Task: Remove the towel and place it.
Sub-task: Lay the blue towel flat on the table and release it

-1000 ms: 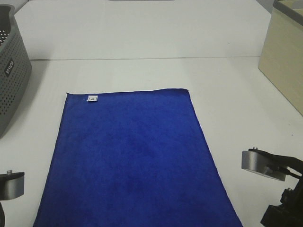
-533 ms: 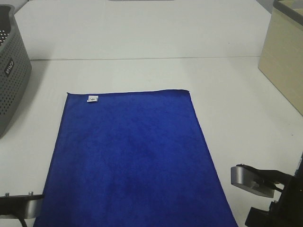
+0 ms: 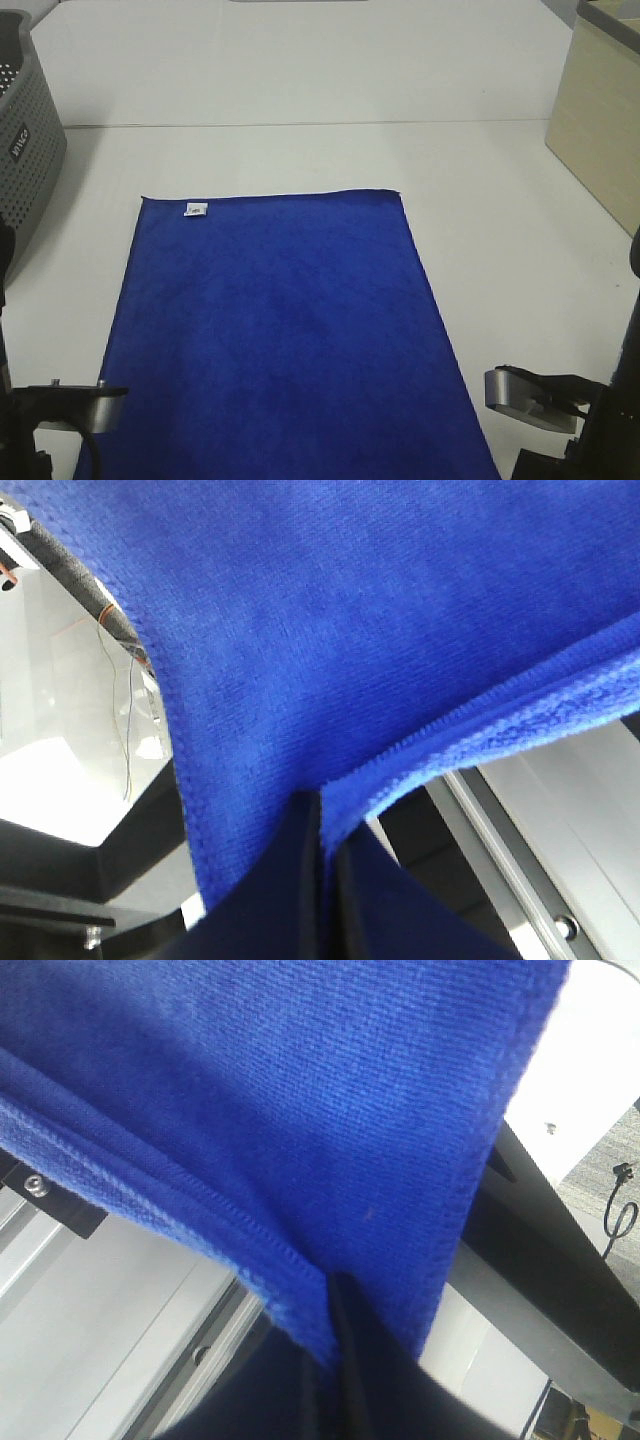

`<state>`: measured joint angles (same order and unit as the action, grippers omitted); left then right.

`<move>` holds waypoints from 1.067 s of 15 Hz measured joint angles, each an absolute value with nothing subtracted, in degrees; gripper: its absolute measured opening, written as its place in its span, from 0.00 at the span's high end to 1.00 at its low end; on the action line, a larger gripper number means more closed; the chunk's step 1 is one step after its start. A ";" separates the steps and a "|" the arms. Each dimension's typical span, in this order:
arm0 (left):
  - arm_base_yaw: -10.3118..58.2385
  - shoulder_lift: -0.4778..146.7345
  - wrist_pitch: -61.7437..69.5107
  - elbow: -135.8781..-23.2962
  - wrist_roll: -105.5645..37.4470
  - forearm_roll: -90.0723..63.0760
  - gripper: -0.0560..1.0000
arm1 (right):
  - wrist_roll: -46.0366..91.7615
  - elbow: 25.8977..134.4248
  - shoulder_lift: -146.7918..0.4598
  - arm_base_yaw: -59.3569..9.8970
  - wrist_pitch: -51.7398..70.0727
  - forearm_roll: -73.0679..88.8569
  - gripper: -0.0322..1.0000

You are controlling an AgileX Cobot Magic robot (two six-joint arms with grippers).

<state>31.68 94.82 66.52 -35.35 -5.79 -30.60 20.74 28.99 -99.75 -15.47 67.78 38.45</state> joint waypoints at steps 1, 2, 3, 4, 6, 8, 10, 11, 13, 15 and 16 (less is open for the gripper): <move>31.68 94.82 66.75 -35.35 -5.79 -30.60 0.95 | 20.80 28.99 -99.75 -15.47 67.78 38.45 0.95; 31.68 94.82 67.04 -35.35 -5.79 -30.48 0.94 | 20.97 28.99 -99.75 -15.47 67.78 38.45 0.93; 31.68 94.82 67.61 -35.35 -5.84 -29.91 0.92 | 21.43 28.99 -99.75 -15.47 67.78 38.39 0.91; 31.68 94.82 68.01 -35.35 -5.84 -29.45 0.89 | 21.60 28.82 -99.75 -15.47 67.78 38.33 0.88; 31.68 94.82 68.18 -35.35 -6.07 -28.99 0.84 | 21.77 28.88 -99.75 -15.47 67.78 38.27 0.82; 31.68 94.94 66.98 -35.35 -6.25 -30.31 0.52 | 21.83 28.88 -99.75 -15.47 67.78 38.50 0.58; 31.68 94.88 66.69 -35.35 -6.47 -31.05 0.42 | 21.83 28.88 -99.75 -15.47 67.84 38.50 0.46; 31.68 94.88 66.69 -35.35 -6.65 -31.63 0.30 | 21.83 28.88 -99.75 -15.47 68.12 38.50 0.30; 31.68 94.88 66.69 -35.35 -6.70 -31.74 0.28 | 21.83 28.82 -99.58 -15.47 68.53 38.50 0.27; 31.68 94.88 66.98 -35.35 -6.70 -31.80 0.28 | 21.83 29.05 -96.43 -15.47 69.10 38.62 0.26; 31.68 94.88 68.12 -35.70 -6.70 -31.74 0.28 | 21.83 30.19 -94.65 -15.47 69.27 38.50 0.26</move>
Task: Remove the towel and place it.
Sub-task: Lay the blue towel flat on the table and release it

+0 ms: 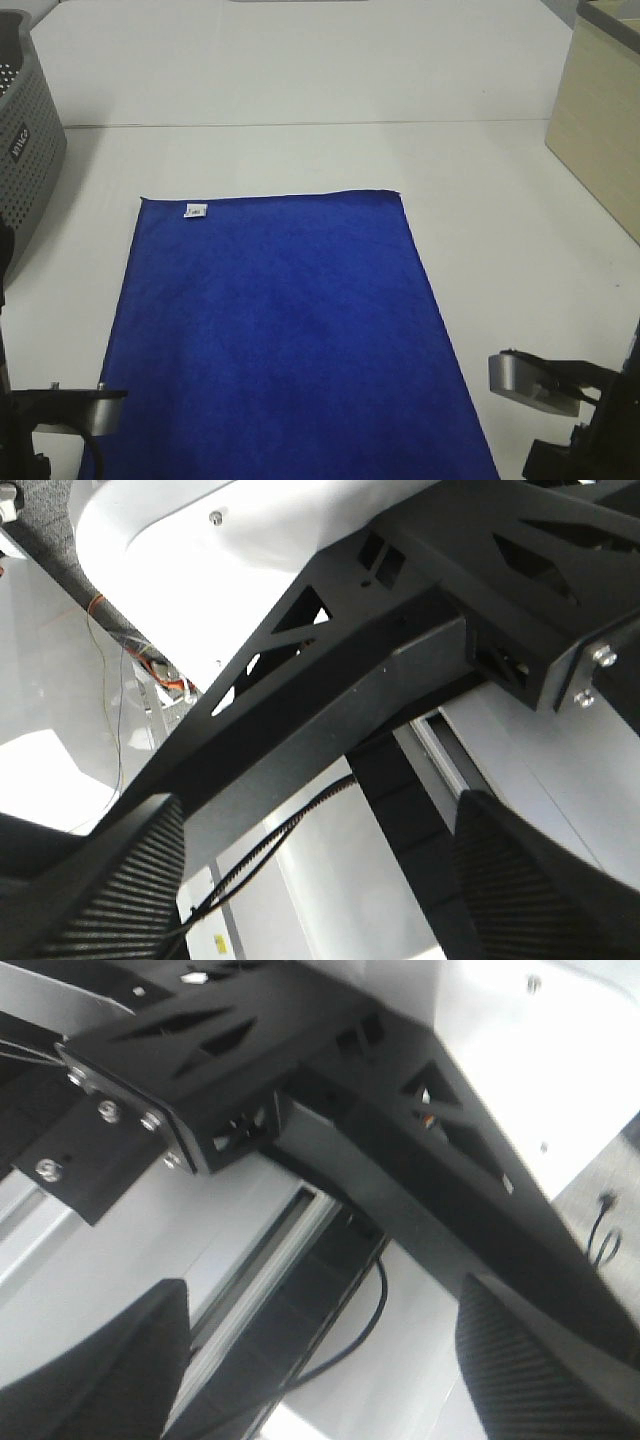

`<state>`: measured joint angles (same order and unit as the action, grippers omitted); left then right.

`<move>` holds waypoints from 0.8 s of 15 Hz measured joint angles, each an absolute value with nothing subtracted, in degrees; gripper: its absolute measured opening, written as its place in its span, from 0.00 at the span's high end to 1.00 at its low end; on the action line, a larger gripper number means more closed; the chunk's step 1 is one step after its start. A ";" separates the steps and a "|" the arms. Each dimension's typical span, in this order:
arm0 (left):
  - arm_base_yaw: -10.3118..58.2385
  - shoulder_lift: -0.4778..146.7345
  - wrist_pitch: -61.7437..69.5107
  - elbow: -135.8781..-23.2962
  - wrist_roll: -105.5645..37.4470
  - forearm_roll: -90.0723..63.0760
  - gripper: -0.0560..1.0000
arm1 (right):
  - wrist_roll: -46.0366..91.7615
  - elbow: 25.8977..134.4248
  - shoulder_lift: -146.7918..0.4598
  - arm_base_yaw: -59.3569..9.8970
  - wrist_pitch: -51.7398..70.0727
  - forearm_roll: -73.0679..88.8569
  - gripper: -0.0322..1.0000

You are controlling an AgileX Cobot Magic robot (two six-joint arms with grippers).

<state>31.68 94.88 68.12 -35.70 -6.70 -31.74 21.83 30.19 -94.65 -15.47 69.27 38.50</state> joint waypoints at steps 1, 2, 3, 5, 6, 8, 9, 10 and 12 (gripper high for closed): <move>31.68 94.88 68.87 -36.78 -6.70 -31.68 0.28 | 21.77 32.43 -92.59 -15.47 69.33 38.45 0.26; 31.68 94.88 69.10 -38.50 -6.70 -31.28 0.28 | 21.26 35.07 -90.70 -15.47 69.39 38.27 0.26; 31.68 94.94 69.10 -39.25 -6.70 -31.05 0.28 | 20.57 36.33 -89.84 -15.47 69.39 38.22 0.26; 31.68 94.94 69.16 -43.66 -6.70 -29.62 0.28 | 18.11 43.54 -86.75 -15.47 69.50 35.58 0.26; 31.68 94.94 69.21 -46.12 -6.70 -28.02 0.28 | 16.62 46.87 -86.34 -15.47 69.61 33.69 0.26; 31.46 94.94 69.39 -51.85 -6.36 -23.61 0.28 | 14.32 53.29 -86.52 -14.84 69.61 29.85 0.26; 30.19 95.00 69.44 -55.35 -6.02 -21.20 0.28 | 14.04 56.38 -86.92 -12.95 69.73 29.79 0.26; 28.02 95.05 69.44 -58.67 -5.56 -19.14 0.28 | 13.98 59.01 -87.78 -9.68 69.73 30.54 0.26; 22.17 96.43 69.44 -65.95 -5.67 -16.73 0.28 | 14.67 65.03 -90.47 -3.44 69.73 33.00 0.26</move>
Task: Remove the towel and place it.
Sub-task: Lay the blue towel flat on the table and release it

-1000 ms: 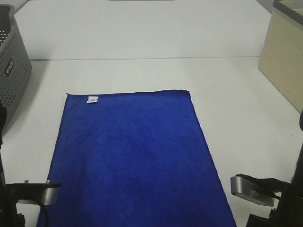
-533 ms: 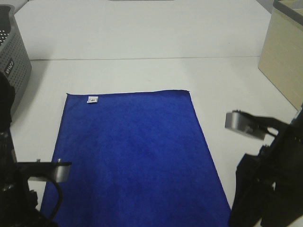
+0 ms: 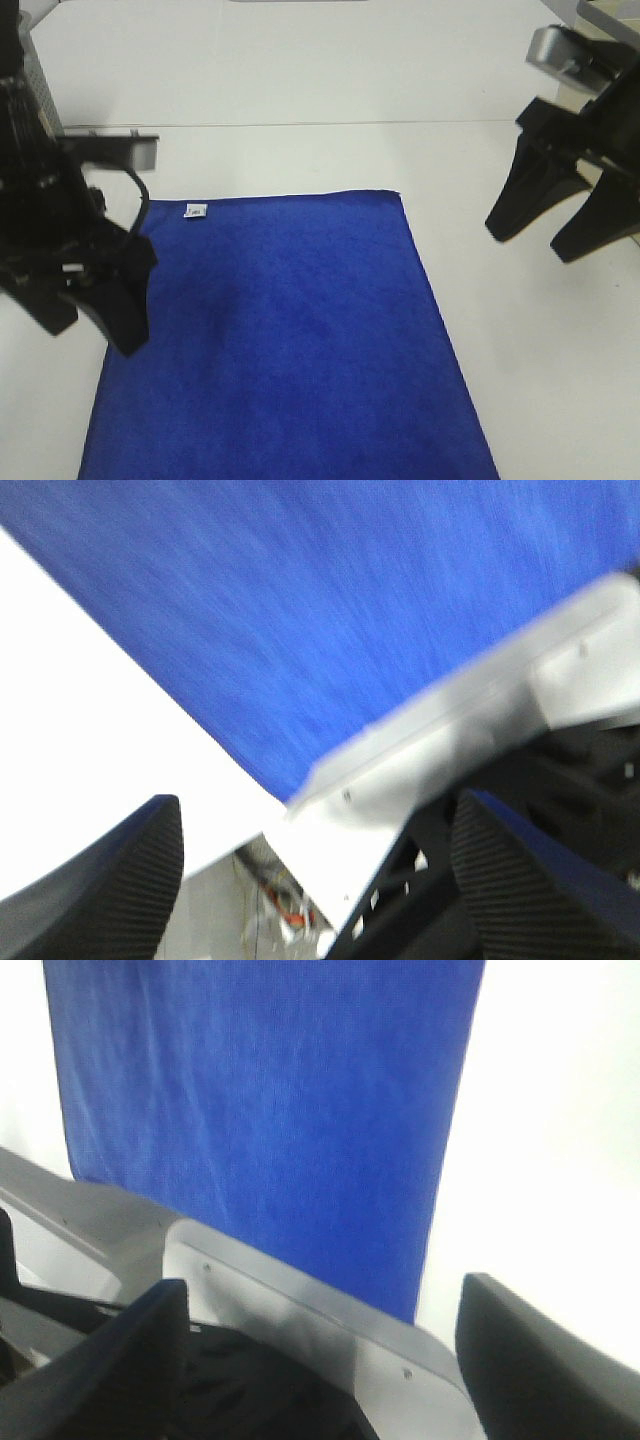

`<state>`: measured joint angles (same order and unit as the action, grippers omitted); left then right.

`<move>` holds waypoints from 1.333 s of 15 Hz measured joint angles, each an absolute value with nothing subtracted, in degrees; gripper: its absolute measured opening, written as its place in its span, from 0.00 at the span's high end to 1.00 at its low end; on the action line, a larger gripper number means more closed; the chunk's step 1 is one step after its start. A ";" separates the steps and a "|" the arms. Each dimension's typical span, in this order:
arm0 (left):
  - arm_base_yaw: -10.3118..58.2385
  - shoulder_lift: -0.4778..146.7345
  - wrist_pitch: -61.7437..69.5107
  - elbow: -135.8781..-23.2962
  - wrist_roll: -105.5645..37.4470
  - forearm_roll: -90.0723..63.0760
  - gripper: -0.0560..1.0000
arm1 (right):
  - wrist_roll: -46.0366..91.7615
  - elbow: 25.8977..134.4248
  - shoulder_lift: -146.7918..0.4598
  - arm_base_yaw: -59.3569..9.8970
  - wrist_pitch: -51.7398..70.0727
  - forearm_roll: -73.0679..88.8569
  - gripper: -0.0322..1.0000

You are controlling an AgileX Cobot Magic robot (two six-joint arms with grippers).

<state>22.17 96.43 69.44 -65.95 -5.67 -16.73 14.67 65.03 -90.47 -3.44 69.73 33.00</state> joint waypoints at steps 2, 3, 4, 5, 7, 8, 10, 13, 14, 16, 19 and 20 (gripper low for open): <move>16.73 99.98 69.44 -73.28 -6.59 -16.16 0.28 | 16.56 71.28 -94.48 -0.34 69.67 35.75 0.26; 14.15 102.67 69.44 -77.12 -6.70 -16.16 0.28 | 17.82 74.37 -96.49 -0.06 69.67 36.38 0.26; 11.86 105.20 69.44 -80.44 -6.70 -16.21 0.28 | 18.91 77.35 -98.43 -0.06 69.67 36.78 0.26; 9.97 108.00 69.44 -83.59 -6.70 -16.62 0.28 | 19.08 80.04 -100.78 -0.06 69.73 36.78 0.26; 6.76 112.76 69.44 -89.38 -6.82 -18.39 0.28 | 19.31 86.75 -106.40 -0.06 69.79 36.10 0.26; 5.73 115.34 69.44 -91.90 -6.99 -19.65 0.28 | 19.31 90.24 -109.38 -0.06 69.79 35.87 0.26; 5.39 120.21 68.87 -95.23 -8.19 -21.60 0.28 | 19.25 97.35 -115.39 -0.06 69.73 35.64 0.26; 4.53 127.08 68.47 -99.98 -8.88 -23.03 0.28 | 19.08 104.28 -121.70 -0.06 69.73 35.64 0.26; 3.50 128.51 68.47 -101.30 -8.88 -23.03 0.28 | 19.08 105.25 -123.47 -0.06 69.73 35.64 0.26; 1.03 130.63 68.47 -103.88 -9.00 -23.03 0.28 | 19.77 106.00 -125.94 -0.06 69.73 35.41 0.26; -0.34 133.33 67.04 -106.51 -10.89 -23.32 0.28 | 21.60 106.05 -129.20 -0.06 69.73 35.41 0.26; -0.34 133.90 65.49 -106.86 -11.40 -23.38 0.28 | 22.06 106.05 -130.23 -0.06 69.73 35.41 0.26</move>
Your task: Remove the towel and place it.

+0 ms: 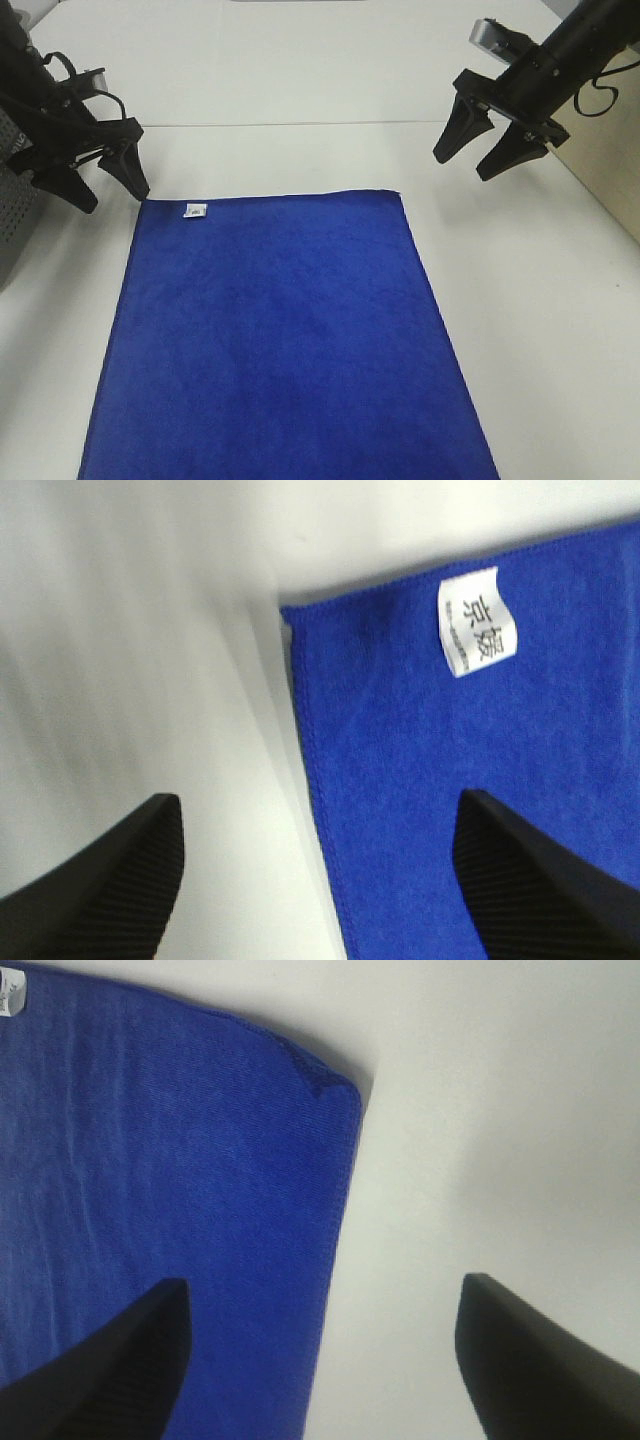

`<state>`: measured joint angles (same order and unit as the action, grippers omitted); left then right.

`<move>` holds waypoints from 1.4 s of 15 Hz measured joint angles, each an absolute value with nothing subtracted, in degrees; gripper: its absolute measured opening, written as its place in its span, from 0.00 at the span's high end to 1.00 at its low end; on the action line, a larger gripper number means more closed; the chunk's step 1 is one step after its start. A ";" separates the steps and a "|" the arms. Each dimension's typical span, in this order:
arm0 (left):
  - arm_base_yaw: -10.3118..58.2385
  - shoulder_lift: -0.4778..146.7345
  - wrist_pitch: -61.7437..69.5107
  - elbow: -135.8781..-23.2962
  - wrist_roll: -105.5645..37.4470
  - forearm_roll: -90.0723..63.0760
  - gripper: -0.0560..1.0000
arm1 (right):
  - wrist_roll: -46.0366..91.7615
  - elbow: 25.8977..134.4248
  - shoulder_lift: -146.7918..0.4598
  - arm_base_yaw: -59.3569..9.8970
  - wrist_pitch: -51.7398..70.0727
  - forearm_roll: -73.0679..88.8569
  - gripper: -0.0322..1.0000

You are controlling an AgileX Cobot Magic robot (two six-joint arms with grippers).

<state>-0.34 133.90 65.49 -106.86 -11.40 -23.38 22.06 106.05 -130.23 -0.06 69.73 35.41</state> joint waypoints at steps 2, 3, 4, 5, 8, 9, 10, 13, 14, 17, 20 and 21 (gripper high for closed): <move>-0.34 135.28 62.40 -107.03 -11.69 -23.49 0.28 | 22.86 106.05 -132.35 -0.06 69.61 35.41 0.26; -0.34 136.65 61.02 -107.60 -11.75 -23.72 0.28 | 23.32 106.05 -133.50 -0.06 68.70 35.41 0.26; -0.34 137.51 60.73 -107.66 -11.86 -23.78 0.28 | 23.66 106.05 -134.24 -0.06 68.18 35.52 0.26; -0.34 138.48 60.22 -107.83 -11.86 -23.95 0.28 | 24.75 106.05 -135.33 -0.06 67.21 36.15 0.26; -0.34 138.88 59.64 -108.12 -11.97 -24.29 0.28 | 25.61 106.05 -135.85 -0.06 64.34 37.07 0.26; -0.34 139.06 59.07 -108.23 -11.97 -24.41 0.28 | 26.30 106.05 -136.13 -0.06 61.76 38.04 0.27; -0.34 139.06 58.73 -108.23 -11.97 -24.41 0.28 | 26.53 106.05 -136.77 -0.06 60.62 38.90 0.27; -0.46 139.06 58.10 -108.23 -11.97 -24.41 0.28 | 27.62 106.05 -139.52 -1.43 59.99 39.71 0.27; -0.46 139.06 58.04 -108.23 -12.09 -24.41 0.28 | 27.62 106.05 -139.74 -2.41 59.42 39.99 0.27; -0.46 139.06 58.04 -108.23 -12.43 -24.41 0.28 | 27.62 106.51 -139.86 -4.24 57.30 39.82 0.27; -0.46 139.06 58.04 -108.23 -13.01 -24.35 0.28 | 27.62 106.51 -139.92 -4.47 56.15 39.36 0.27; -0.46 139.06 58.04 -108.23 -13.01 -24.35 0.28 | 27.62 106.51 -139.92 -4.47 55.92 39.30 0.27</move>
<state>-0.46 139.06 58.04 -108.23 -13.01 -24.35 27.62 106.51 -139.92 -4.47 55.92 39.30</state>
